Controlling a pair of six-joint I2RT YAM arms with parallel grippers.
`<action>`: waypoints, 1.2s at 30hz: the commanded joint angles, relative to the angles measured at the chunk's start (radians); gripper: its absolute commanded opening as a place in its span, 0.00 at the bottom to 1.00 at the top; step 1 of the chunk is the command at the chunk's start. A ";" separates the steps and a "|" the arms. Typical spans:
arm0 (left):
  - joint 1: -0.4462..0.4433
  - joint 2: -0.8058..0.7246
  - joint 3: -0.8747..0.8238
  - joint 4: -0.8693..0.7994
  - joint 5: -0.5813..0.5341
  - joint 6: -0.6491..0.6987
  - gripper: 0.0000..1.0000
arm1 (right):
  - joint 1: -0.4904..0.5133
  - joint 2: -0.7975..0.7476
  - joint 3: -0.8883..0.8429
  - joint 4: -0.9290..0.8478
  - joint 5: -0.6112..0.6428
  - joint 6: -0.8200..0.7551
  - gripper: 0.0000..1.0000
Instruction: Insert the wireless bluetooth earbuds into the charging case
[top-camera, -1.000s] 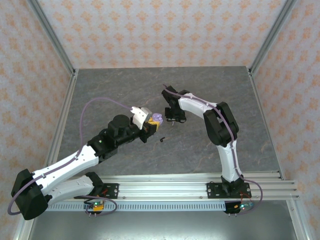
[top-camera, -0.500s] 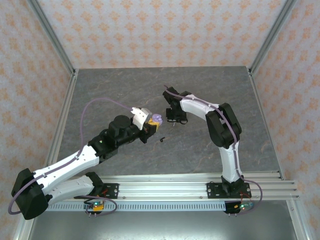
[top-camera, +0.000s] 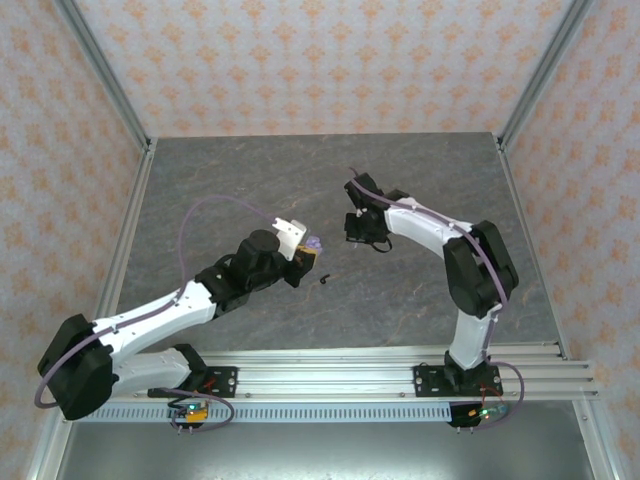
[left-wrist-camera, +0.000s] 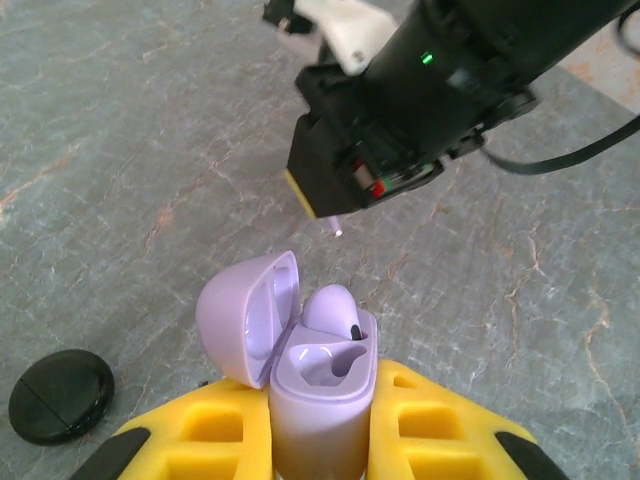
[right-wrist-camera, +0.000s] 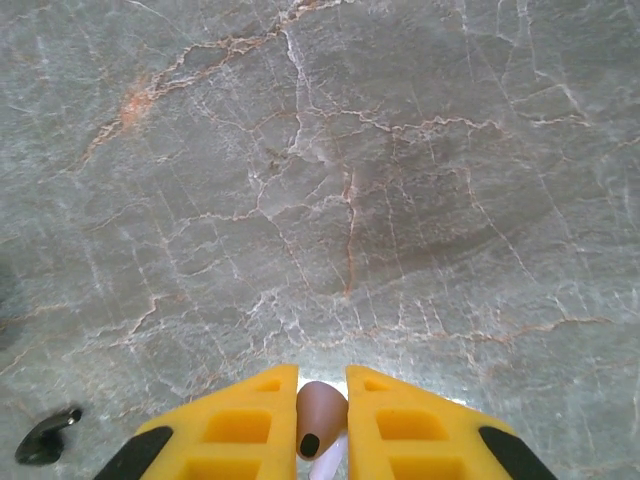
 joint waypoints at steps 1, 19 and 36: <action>-0.006 0.021 0.023 0.004 -0.029 -0.019 0.10 | -0.004 -0.078 -0.041 0.054 0.009 0.018 0.16; -0.006 0.245 0.001 0.291 0.102 -0.111 0.10 | 0.037 -0.366 -0.214 0.258 -0.048 -0.015 0.16; -0.006 0.434 0.007 0.715 0.259 -0.256 0.09 | 0.045 -0.568 -0.292 0.322 -0.103 -0.019 0.17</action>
